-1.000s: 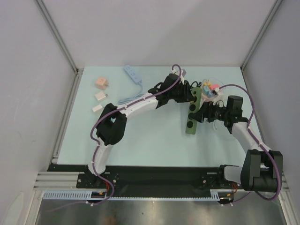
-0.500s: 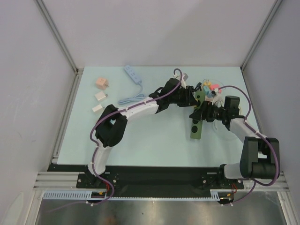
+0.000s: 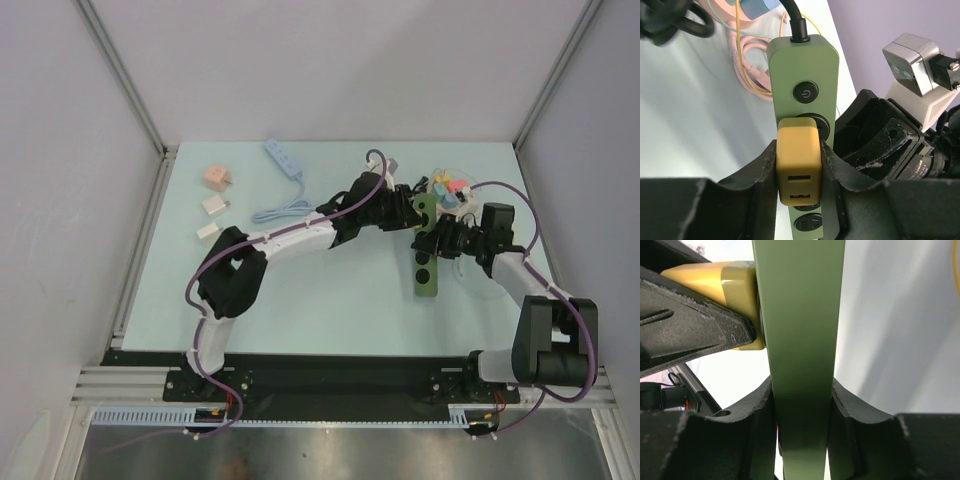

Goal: Pull the plug off the socket
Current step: Remove the plug from the socket, then place the plug at the center of the board.

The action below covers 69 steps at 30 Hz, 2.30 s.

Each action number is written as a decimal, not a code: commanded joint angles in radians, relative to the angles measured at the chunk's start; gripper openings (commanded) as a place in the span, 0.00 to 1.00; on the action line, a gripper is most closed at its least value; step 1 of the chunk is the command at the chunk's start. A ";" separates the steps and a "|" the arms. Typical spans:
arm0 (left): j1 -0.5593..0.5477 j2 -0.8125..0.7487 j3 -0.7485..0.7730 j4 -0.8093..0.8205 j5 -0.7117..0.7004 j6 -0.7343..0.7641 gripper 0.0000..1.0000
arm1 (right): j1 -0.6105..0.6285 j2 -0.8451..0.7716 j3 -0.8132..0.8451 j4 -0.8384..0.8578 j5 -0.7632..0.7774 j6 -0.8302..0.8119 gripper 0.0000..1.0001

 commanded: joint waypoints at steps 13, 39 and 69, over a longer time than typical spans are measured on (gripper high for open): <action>0.024 -0.252 -0.073 0.057 0.202 -0.024 0.00 | -0.061 -0.071 0.030 -0.032 0.288 0.000 0.00; 0.174 -0.548 -0.440 -0.070 -0.004 0.167 0.00 | -0.101 -0.095 0.022 -0.005 -0.048 -0.071 0.00; 0.829 -0.921 -1.153 -0.069 -0.202 -0.031 0.02 | -0.116 -0.094 0.009 0.038 -0.154 -0.055 0.00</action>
